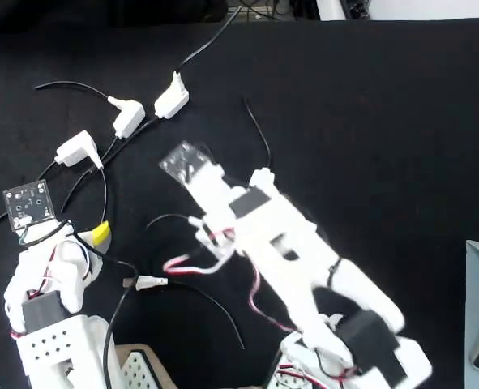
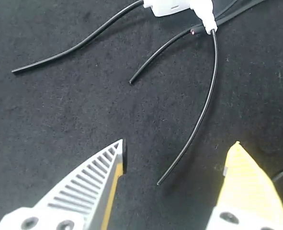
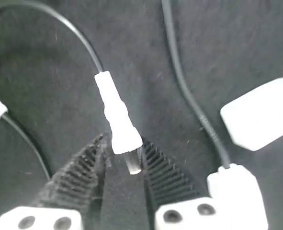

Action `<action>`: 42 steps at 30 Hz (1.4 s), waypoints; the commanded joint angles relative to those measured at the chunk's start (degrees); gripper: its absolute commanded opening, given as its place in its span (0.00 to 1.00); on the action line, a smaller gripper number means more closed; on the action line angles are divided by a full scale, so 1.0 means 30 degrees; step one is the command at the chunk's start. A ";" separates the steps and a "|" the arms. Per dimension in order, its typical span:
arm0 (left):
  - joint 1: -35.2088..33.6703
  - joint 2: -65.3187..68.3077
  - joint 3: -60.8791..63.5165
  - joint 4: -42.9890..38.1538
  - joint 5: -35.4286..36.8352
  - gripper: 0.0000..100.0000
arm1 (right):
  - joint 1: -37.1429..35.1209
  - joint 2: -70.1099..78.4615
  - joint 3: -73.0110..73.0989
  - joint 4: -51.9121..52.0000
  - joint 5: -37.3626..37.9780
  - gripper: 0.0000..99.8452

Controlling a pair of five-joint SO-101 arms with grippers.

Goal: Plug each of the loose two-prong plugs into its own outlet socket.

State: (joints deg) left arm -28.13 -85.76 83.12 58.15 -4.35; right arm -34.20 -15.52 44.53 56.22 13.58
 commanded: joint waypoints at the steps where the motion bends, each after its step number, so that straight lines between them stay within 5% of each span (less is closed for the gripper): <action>1: -0.0190 -0.0176 -0.0190 0.0088 -0.0176 0.33 | -0.0059 -0.0513 0.1568 -0.1407 -0.0293 0.03; 7: -0.0190 -0.0176 -0.0161 0.0088 -0.0176 0.33 | -0.0147 0.1128 0.1304 -0.1407 -0.1758 0.18; 29: -0.0190 -0.0176 -0.0161 0.0088 -0.0176 0.33 | -0.0117 0.5524 -0.3238 -0.1377 -0.1905 0.19; 35: -0.0190 -0.0176 -0.0161 0.0088 -0.0205 0.33 | -0.0029 0.5817 -0.4410 0.0264 -0.1875 0.28; 42: -0.0190 -0.0176 -0.0161 0.0088 -0.0205 0.33 | -0.0088 0.5993 -0.5641 0.0762 -0.1758 0.23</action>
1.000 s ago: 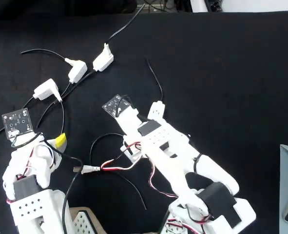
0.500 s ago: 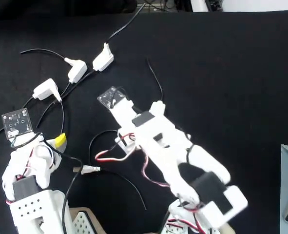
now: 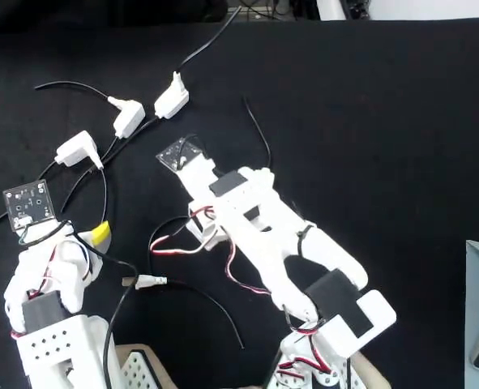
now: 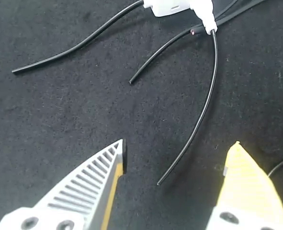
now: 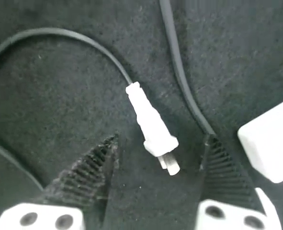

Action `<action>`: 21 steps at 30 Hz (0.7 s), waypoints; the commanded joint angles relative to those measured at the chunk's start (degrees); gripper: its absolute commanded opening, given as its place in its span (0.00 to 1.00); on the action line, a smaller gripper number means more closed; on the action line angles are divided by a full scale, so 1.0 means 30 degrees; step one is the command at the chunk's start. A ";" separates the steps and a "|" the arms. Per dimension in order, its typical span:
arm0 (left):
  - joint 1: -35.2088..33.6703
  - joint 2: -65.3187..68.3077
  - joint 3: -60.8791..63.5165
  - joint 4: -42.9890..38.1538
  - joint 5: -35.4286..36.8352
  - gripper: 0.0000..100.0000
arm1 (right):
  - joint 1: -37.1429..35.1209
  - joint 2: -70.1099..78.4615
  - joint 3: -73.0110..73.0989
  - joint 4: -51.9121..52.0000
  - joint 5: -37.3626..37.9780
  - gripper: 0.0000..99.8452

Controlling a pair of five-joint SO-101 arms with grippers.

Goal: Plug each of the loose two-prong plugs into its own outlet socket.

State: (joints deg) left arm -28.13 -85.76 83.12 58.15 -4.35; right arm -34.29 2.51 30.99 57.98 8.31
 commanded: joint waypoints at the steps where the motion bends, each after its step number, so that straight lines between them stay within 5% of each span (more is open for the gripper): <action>1: -0.0190 -0.0176 -0.0161 0.0088 -0.0205 0.33 | -0.0088 0.0220 -0.1187 0.0176 0.0029 0.23; 21: -0.0190 -0.0176 -0.0044 0.0088 -0.0205 0.33 | 0.0469 0.2623 -0.3179 0.1436 0.1524 0.03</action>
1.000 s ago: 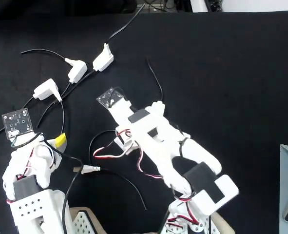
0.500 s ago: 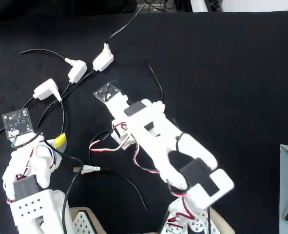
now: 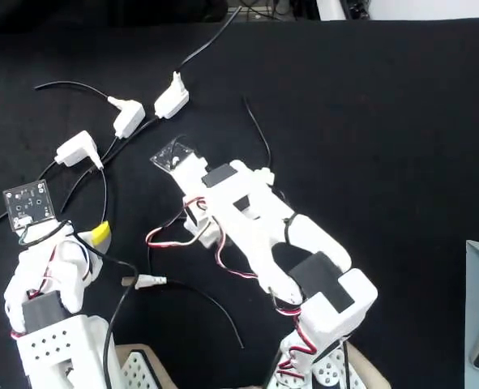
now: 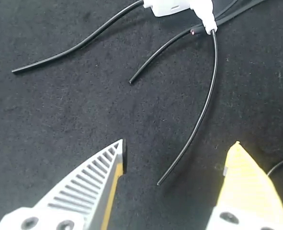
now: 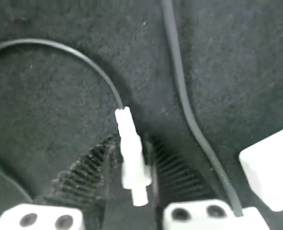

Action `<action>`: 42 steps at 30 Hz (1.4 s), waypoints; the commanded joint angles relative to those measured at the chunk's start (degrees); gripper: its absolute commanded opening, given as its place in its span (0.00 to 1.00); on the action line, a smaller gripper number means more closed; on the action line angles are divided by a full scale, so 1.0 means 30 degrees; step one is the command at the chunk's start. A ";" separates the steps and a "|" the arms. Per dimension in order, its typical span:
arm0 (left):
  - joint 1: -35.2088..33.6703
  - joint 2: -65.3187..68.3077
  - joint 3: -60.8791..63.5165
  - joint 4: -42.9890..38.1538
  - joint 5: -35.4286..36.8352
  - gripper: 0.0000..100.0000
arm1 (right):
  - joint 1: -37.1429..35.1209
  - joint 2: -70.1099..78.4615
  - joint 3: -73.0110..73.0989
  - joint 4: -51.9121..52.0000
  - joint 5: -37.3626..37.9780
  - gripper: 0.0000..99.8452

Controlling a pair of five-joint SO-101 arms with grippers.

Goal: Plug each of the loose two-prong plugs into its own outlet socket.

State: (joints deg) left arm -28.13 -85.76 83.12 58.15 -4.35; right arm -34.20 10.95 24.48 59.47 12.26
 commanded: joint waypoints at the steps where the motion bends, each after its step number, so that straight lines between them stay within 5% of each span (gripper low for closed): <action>1: -0.0190 -0.0176 -0.0044 0.0088 -0.0205 0.33 | 0.0527 -0.0190 -0.1158 0.1319 0.0205 0.03; 6: -0.0190 -0.0176 -0.0044 0.0088 -0.0205 0.33 | 0.0527 -0.0015 -0.1275 0.2520 0.0440 0.08; 24: -0.0190 -0.0176 -0.0044 0.0088 -0.0205 0.33 | 0.0586 -0.0542 -0.1245 0.5187 0.2227 0.01; 42: 0.0015 -0.0176 -0.3150 0.0381 0.1465 0.33 | 0.0615 -1.7363 0.1978 0.3956 -0.2608 0.01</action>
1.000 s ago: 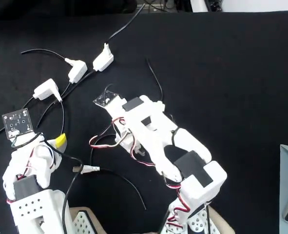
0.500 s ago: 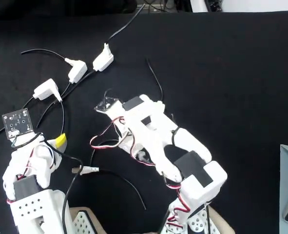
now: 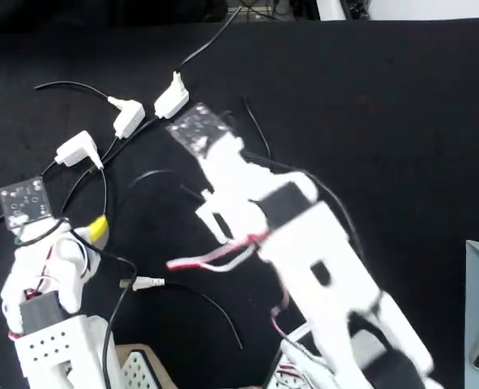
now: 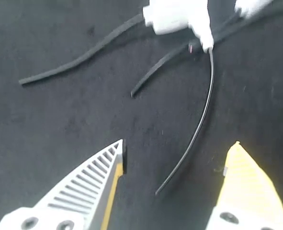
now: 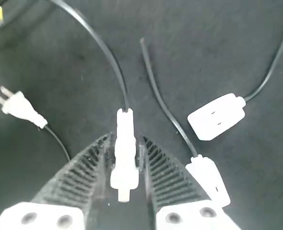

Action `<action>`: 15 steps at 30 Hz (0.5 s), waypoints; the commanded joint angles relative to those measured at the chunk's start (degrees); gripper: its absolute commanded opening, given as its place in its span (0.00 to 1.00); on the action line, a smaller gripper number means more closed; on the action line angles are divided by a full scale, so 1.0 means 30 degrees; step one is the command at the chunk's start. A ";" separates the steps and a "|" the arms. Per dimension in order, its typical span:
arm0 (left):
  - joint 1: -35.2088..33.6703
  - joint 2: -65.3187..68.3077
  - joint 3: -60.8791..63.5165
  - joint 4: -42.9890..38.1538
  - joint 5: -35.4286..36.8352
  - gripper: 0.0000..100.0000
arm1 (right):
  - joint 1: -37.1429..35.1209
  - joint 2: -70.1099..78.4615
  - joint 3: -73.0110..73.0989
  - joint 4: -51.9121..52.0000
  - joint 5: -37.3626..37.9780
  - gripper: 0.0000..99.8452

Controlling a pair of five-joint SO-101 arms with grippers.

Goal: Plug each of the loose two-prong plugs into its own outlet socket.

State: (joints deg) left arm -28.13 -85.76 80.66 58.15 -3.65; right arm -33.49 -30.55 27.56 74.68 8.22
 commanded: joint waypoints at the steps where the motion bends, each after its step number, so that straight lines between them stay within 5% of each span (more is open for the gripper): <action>1: 0.0132 -0.0176 -0.2886 0.0615 0.1465 0.33 | 0.0381 -0.4410 0.1392 -0.1495 -0.1758 0.01; 15: 0.5905 -0.0176 -0.6315 0.2755 0.4278 0.33 | -0.0615 -1.6396 1.1853 -0.9055 -0.7121 0.01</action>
State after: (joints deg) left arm -15.65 -85.76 65.01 66.51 6.81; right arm -33.49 -70.99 55.16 53.93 -10.51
